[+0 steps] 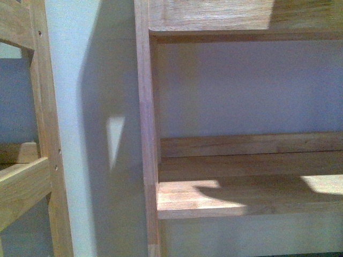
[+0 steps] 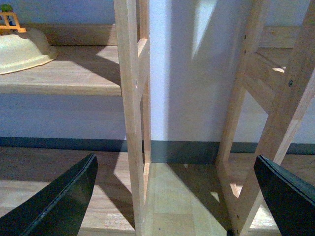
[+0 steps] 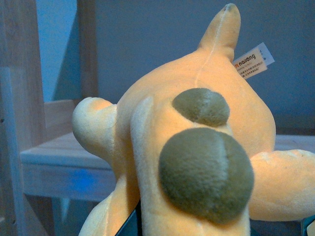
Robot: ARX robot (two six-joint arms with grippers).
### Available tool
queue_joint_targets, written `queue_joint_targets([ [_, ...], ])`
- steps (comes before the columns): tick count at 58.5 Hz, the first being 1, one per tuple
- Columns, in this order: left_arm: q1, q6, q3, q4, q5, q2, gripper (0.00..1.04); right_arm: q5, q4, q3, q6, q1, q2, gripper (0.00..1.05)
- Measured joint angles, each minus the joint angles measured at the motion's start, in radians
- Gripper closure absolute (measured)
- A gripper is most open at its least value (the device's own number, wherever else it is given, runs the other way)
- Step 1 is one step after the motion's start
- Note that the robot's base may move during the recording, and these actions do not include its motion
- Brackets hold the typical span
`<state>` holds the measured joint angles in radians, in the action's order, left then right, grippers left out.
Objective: Put away toys
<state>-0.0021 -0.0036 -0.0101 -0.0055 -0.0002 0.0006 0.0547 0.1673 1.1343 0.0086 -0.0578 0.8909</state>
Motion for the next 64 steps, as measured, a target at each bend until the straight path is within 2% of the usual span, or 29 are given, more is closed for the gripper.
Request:
queue_joint_targets([
  [11,0.0,0.0,0.0,0.0,0.0,0.0,0.06,-0.011,-0.145,0.43,0.049,-0.099,0.349,0.96],
  [22,0.0,0.0,0.0,0.0,0.0,0.0,0.06,0.001,-0.243,0.74,0.097,-0.153,0.586,0.96],
  [30,0.0,0.0,0.0,0.0,0.0,0.0,0.06,0.045,-0.296,0.895,0.173,-0.154,0.706,0.96],
  [50,0.0,0.0,0.0,0.0,0.0,0.0,0.06,0.172,-0.404,1.265,0.48,-0.109,1.007,0.96],
  [64,0.0,0.0,0.0,0.0,0.0,0.0,0.06,0.236,-0.537,1.513,0.579,-0.115,1.17,0.96],
])
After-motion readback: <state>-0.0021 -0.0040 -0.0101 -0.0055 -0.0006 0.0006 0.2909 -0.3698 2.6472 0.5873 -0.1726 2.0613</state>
